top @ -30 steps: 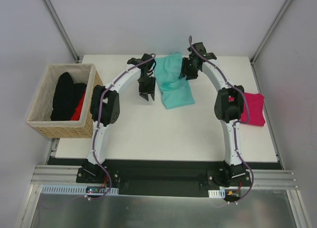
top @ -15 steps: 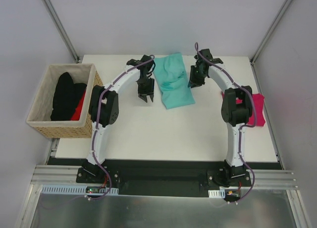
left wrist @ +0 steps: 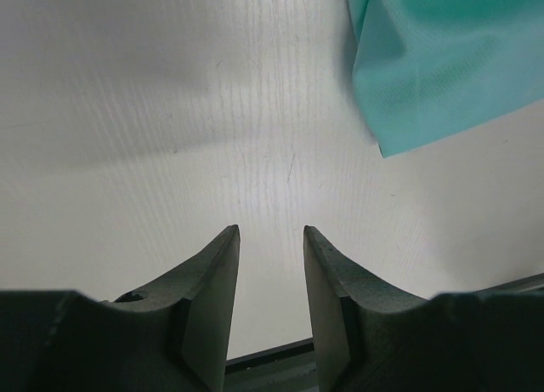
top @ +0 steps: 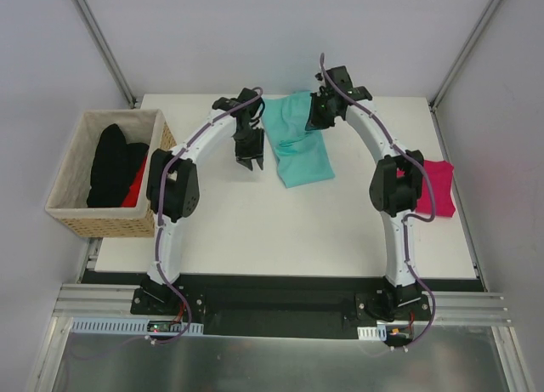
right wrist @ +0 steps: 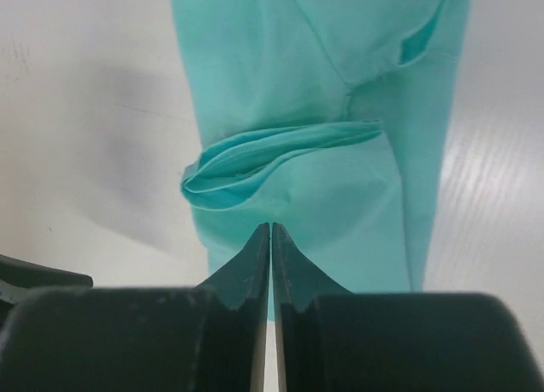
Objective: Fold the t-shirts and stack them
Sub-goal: Fold the folded rectangular tshirt in 1/3 of the way
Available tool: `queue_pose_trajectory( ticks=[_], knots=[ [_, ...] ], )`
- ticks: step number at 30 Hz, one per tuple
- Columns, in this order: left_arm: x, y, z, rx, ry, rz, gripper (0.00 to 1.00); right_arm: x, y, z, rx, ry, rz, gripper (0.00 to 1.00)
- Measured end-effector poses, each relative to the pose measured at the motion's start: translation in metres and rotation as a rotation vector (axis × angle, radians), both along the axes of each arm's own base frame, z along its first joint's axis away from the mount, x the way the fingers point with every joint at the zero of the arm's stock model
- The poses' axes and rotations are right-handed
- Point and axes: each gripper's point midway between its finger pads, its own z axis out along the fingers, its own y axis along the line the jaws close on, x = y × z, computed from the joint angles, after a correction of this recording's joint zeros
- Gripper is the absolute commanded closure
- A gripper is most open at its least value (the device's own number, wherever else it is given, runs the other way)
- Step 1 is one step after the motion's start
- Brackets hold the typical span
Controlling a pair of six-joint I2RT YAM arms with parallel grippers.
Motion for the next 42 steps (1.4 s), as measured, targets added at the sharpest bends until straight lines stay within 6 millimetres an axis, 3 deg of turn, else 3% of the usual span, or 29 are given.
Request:
queue_pose_trajectory(
  ticks=[6,13,24,27,28,36,42],
  knots=[
    [-0.001,0.001,0.025,-0.019,-0.055,0.001,0.64,-0.006,0.027,-0.026,0.018,0.056,0.036,0.99],
    [-0.002,0.002,0.049,-0.042,-0.105,0.002,0.64,-0.013,0.031,-0.056,0.04,0.134,0.022,0.99],
    [-0.004,0.006,0.05,-0.021,-0.104,0.008,0.64,-0.012,0.041,-0.08,0.086,0.184,0.019,0.97],
    [-0.004,0.008,0.049,-0.015,-0.101,0.01,0.64,-0.014,0.043,-0.083,0.093,0.194,0.019,0.74],
    [-0.005,0.008,0.049,-0.014,-0.1,0.01,0.64,-0.014,0.044,-0.084,0.094,0.195,0.018,0.72],
    [-0.006,0.009,0.049,-0.011,-0.093,0.009,0.64,-0.016,0.048,-0.085,0.098,0.196,0.024,0.71],
    [-0.007,0.009,0.049,-0.009,-0.09,0.01,0.64,-0.001,0.05,-0.086,0.113,0.158,0.021,0.72]
  ],
)
